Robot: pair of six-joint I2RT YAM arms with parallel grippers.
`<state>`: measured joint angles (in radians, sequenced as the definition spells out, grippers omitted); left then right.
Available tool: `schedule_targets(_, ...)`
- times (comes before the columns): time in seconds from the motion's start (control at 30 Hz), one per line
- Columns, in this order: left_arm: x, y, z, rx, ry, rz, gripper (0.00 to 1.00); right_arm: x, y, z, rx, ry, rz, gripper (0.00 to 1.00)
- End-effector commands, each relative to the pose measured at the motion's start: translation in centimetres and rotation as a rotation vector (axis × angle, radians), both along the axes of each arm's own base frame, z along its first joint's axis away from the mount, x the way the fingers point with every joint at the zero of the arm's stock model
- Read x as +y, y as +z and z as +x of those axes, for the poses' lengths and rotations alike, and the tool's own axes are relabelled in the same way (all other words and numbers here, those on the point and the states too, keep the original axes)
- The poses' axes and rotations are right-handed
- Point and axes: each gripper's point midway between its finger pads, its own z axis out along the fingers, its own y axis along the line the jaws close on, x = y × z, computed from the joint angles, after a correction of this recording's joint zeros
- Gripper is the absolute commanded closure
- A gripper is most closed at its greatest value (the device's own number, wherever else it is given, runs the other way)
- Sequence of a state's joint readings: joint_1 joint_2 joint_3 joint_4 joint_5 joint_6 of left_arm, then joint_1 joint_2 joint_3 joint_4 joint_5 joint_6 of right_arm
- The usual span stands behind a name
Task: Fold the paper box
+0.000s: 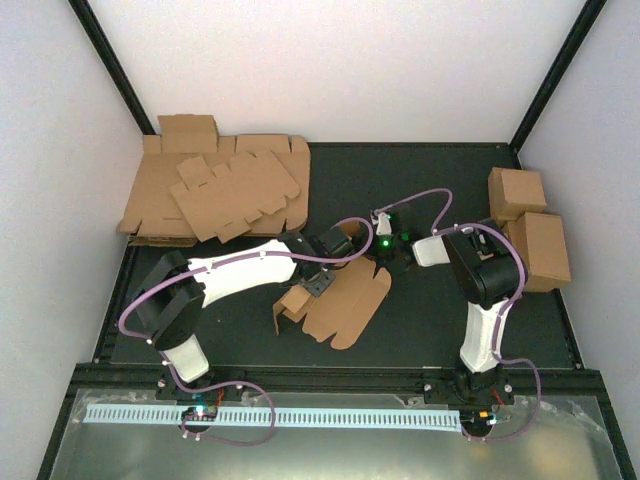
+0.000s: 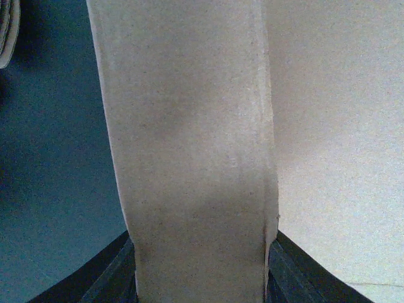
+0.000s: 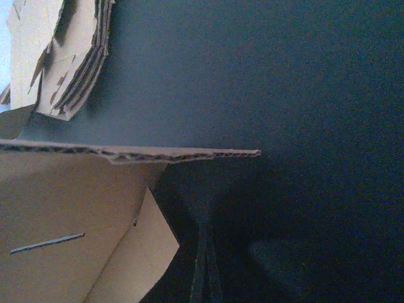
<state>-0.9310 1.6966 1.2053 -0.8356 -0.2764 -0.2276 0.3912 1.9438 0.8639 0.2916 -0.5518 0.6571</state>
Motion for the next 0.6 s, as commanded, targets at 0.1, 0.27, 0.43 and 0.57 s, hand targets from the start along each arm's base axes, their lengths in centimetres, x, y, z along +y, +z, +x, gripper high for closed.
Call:
schedule_targets(0.1, -0.9, 0.4, -0.1, 0.001, -0.017, -0.03, 0.57, 1.8, 1.5, -0.9, -0.033, 0.097, 0.091, 0.98)
schedule_targets(0.27, -0.8, 0.5, 0.0, -0.002, -0.011, -0.024, 0.57, 2.5, 2.7, -2.0, -0.05, 0.14, 0.167, 0.98)
schedule_targets(0.43, -0.8, 0.7, 0.1, -0.007, -0.006, -0.029, 0.57, 3.1, 3.1, -3.3, -0.047, 0.183, 0.2, 0.98)
schedule_targets(0.57, -1.0, 1.2, 0.0, -0.007, -0.009, -0.048, 0.57, 3.6, 3.0, -4.4, -0.021, 0.202, 0.234, 0.98)
